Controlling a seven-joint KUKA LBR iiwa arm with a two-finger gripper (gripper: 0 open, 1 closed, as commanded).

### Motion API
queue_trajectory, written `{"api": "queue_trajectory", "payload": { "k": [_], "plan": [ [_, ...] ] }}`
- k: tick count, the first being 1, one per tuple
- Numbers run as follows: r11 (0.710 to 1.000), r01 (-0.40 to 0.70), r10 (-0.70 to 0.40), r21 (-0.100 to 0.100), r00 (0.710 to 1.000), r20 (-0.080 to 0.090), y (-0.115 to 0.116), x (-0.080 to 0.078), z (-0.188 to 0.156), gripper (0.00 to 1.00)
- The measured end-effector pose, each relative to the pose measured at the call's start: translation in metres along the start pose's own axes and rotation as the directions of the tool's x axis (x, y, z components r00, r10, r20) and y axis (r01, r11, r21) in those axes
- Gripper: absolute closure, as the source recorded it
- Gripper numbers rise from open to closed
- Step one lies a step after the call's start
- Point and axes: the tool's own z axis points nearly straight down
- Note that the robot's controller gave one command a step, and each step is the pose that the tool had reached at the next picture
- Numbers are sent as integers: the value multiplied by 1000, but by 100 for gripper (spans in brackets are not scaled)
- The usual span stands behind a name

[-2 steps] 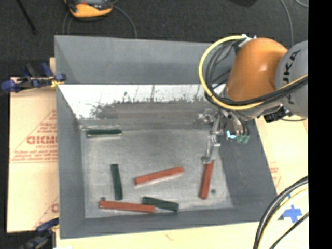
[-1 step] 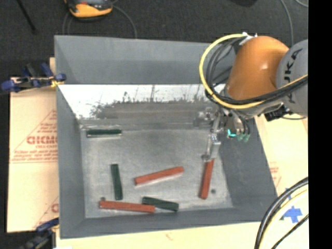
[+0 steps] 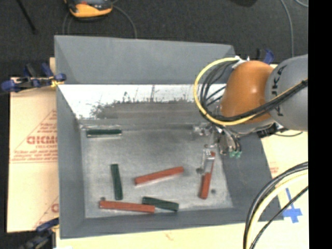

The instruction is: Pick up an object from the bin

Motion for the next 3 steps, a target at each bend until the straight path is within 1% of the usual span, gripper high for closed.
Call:
{"api": "queue_trajectory", "payload": {
  "k": [1,2,3],
  "plan": [
    [995,95,-95,0,995,-4,3,7,47,0],
    [984,178,-178,-3,984,-4,91,-22,56,100],
    [984,179,-179,-3,984,-4,91,-22,56,100]
  ]
}}
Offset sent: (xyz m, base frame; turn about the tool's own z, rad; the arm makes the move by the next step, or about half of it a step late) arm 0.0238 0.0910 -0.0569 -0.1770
